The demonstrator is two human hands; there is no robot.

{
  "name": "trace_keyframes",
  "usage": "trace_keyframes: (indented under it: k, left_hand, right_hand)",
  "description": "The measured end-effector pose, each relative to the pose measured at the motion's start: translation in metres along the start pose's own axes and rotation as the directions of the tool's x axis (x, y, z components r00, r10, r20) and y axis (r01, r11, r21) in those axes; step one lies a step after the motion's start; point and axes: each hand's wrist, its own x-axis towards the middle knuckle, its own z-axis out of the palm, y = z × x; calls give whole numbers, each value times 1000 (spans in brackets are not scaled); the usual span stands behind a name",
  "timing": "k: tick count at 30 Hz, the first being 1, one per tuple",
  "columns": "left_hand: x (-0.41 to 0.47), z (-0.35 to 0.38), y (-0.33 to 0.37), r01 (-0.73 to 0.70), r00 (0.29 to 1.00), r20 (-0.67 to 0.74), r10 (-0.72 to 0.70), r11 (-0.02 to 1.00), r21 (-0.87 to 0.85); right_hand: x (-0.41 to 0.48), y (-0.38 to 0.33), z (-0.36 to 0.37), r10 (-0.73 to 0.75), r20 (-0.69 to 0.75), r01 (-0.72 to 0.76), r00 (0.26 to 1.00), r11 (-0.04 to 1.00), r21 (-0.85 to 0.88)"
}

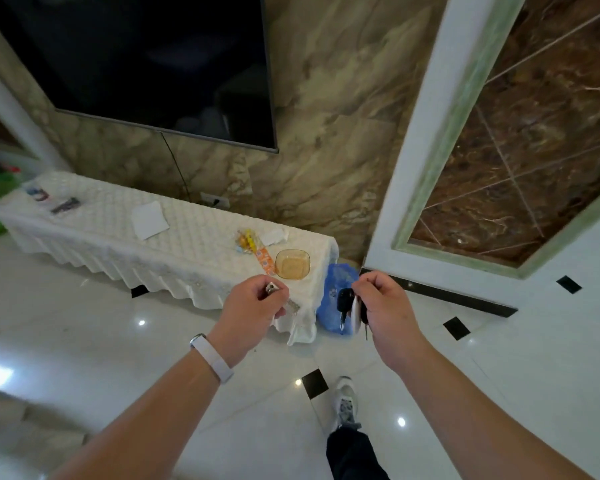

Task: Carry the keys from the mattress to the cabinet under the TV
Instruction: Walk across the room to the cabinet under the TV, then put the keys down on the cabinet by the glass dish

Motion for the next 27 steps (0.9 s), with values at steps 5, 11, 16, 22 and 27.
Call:
trace_keyframes:
  k: [5,11,16,22,27]
  left_hand:
    - [67,19,13,29,998,-54,-28,999,36]
    - [144,46,47,36,996,-86,-31,997,61]
    - [186,57,55,62,986,-154,-57,998,28]
    - [219,50,54,138,965,-221,-139,990,-23]
    - [252,37,41,152,960,-229,-158,987,-43]
  right_hand:
    - [86,-6,9,50,46,-47,998,997,-62]
    - [180,-36,2,41,112,-25,993,989,-148]
    - [236,-54,6,35,190,1,981,983,-183]
    - [275,-59,21,71,235,-17,970,975,-222]
    - [303,-54,41,116,218,-60,969,967,-249]
